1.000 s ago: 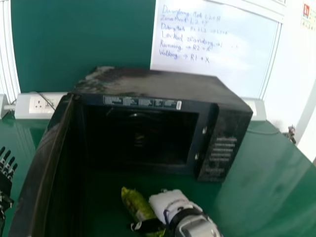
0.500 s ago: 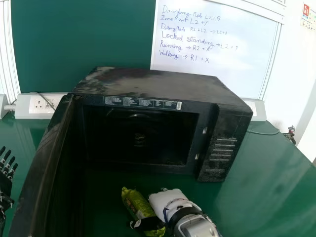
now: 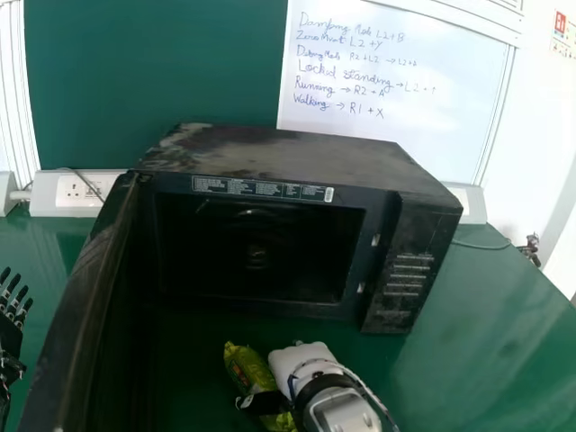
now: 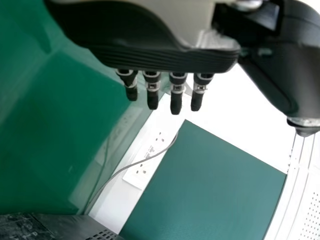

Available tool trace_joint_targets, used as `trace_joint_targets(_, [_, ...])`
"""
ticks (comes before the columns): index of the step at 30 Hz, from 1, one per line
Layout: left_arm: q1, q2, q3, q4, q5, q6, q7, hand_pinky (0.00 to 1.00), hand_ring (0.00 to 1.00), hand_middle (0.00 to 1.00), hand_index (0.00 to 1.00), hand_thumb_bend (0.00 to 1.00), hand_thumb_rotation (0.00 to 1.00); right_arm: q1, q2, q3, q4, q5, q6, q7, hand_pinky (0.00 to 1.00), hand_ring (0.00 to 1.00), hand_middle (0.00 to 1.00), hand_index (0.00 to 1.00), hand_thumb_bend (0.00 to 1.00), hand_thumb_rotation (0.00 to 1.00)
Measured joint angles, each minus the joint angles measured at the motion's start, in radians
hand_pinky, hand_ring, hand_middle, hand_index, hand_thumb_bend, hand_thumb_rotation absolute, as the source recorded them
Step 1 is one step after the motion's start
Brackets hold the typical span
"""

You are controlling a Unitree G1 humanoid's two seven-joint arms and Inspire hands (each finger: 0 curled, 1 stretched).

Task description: Put biscuit inside oven

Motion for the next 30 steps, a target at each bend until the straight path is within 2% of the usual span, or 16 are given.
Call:
trace_joint_targets(7, [0.000, -0.002, 0.000, -0.001, 0.000, 0.000, 0.004, 0.71, 0.76, 0.78, 0.75, 0.74, 0.12, 0.005, 0.006, 0.008, 0.004, -0.023, 0.015, 0.000, 0.55, 0.71, 0.83, 0.88, 0.94, 0.44])
trace_joint_targets(14, [0.000, -0.004, 0.000, -0.004, 0.000, 0.000, 0.013, 0.71, 0.75, 0.78, 0.77, 0.74, 0.13, 0.004, -0.011, 0.018, -0.002, -0.023, -0.011, 0.000, 0.56, 0.70, 0.79, 0.88, 0.93, 0.46])
trace_joint_targets(21, [0.000, -0.004, -0.001, -0.004, 0.000, 0.000, 0.013, 0.71, 0.75, 0.78, 0.75, 0.74, 0.12, 0.004, -0.012, 0.017, -0.003, -0.021, -0.017, 0.002, 0.62, 0.73, 0.80, 0.87, 0.89, 0.43])
trace_joint_targets(27, [0.000, -0.004, -0.001, -0.004, 0.000, 0.000, 0.015, 0.71, 0.75, 0.78, 0.76, 0.74, 0.12, 0.000, -0.021, 0.017, -0.008, -0.008, -0.030, 0.007, 0.54, 0.68, 0.76, 0.86, 0.87, 0.46])
trace_joint_targets(30, [0.000, -0.004, -0.001, -0.004, 0.000, 0.001, 0.017, 0.71, 0.75, 0.77, 0.76, 0.74, 0.12, -0.008, -0.026, 0.014, -0.009, 0.006, -0.034, 0.020, 0.55, 0.67, 0.73, 0.77, 0.85, 0.43])
